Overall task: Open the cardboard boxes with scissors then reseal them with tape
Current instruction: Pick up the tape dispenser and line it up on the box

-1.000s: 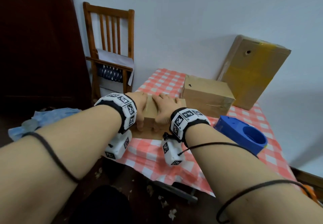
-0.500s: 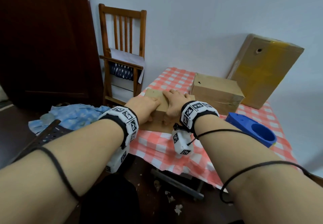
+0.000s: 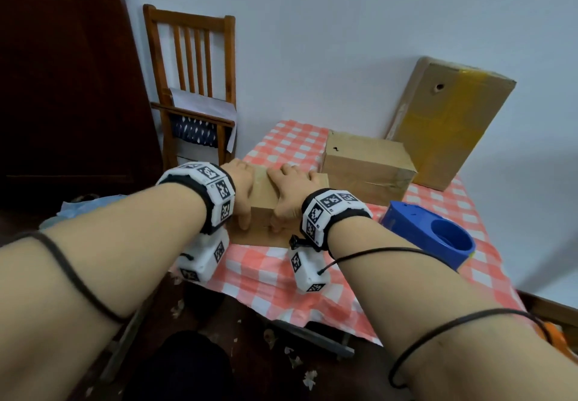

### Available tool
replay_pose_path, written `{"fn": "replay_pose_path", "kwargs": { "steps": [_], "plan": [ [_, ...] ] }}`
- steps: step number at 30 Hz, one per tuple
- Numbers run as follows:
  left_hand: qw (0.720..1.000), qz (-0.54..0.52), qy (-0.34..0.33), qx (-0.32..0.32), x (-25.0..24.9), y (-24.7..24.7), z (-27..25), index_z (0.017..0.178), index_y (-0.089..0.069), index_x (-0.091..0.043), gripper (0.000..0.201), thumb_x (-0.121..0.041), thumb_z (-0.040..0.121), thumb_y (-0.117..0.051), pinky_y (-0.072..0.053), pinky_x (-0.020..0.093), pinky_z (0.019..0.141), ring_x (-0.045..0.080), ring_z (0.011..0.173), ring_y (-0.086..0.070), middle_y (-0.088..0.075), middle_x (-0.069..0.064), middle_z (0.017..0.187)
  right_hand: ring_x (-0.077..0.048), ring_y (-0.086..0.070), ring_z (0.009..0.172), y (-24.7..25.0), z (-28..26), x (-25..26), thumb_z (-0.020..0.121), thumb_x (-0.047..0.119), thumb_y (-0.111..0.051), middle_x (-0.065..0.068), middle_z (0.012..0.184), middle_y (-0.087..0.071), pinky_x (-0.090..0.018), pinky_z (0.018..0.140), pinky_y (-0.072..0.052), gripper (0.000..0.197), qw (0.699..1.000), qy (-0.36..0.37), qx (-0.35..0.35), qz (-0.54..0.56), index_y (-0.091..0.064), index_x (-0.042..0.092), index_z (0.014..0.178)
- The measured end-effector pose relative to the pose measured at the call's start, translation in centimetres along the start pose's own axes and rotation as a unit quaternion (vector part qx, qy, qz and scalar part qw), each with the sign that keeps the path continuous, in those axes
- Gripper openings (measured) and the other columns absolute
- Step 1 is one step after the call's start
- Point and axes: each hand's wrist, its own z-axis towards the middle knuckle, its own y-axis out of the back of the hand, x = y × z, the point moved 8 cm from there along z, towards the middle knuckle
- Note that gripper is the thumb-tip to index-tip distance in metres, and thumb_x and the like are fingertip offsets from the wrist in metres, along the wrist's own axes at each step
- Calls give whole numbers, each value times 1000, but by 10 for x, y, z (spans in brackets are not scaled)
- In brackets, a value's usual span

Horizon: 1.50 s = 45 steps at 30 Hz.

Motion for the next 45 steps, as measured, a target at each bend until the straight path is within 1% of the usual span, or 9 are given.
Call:
{"fn": "replay_pose_path", "kwargs": {
  "steps": [4,11,19,22,24,28,35,39,45],
  "plan": [
    [999,41,-5,9,0,3,9,148,-15,-3,132,-56,50,-86,-11,37,118,25,141,-21,-24,12,151,-26,-28,133,-1,2,-1,60,36,-80,-6,136,-36,-52,110,-19,96,1000,-5,-7,16,-31,22,141],
    [999,-8,-32,-19,-8,9,-18,121,-48,-16,84,-50,55,-86,-45,37,94,25,110,-52,-54,5,123,-26,-28,135,1,1,0,59,33,-80,-5,137,-36,-53,111,-18,94,999,-10,-6,31,-33,22,140],
    [983,124,-22,-137,-30,17,-59,110,-61,-20,32,-37,84,-68,-38,31,68,23,104,-59,-62,2,111,-24,-28,135,3,-8,3,61,31,-78,-5,138,-35,-52,112,-17,94,999,-6,-25,25,-31,22,142],
    [990,78,-41,-111,-26,23,-47,121,-53,-20,56,-49,76,-72,-42,34,87,20,111,-56,-59,0,117,-24,-26,136,3,-7,2,59,33,-81,-5,141,-33,-51,112,-16,101,999,-6,-20,25,-27,22,144],
    [996,14,-56,-64,-20,17,-28,142,-31,-20,95,-50,67,-79,-22,41,113,19,131,-39,-44,0,140,-25,-28,135,3,-5,2,59,35,-80,-5,139,-34,-52,112,-17,103,1000,-2,-17,23,-25,24,145],
    [998,-17,-64,13,-18,5,-13,152,-2,-11,123,-45,66,-83,-16,36,118,22,144,-16,-15,7,157,-25,-26,135,0,-4,-1,63,33,-78,-6,140,-33,-52,112,-16,102,999,-3,-13,33,-20,26,147],
    [997,-12,-47,-67,-14,5,-29,118,-54,-16,70,-53,65,-80,-48,37,90,25,107,-56,-57,5,120,-23,-21,140,2,-6,1,66,31,-77,-5,147,-28,-52,115,-12,96,999,-13,-7,33,-24,23,145],
    [991,28,-26,-131,-16,1,-50,106,-60,-14,44,-49,81,-68,-39,32,69,25,100,-60,-63,6,107,-25,-13,144,2,-10,1,72,26,-68,-8,152,-22,-58,114,-4,88,999,-29,10,27,-22,29,147],
    [964,-187,-11,-191,13,-1,-70,112,-70,-14,48,-50,80,-69,-45,33,90,24,108,-59,-67,7,116,-42,3,143,1,-24,-13,60,47,-83,-20,156,0,-62,112,-13,112,993,-99,50,31,-9,54,144]
  ]
}}
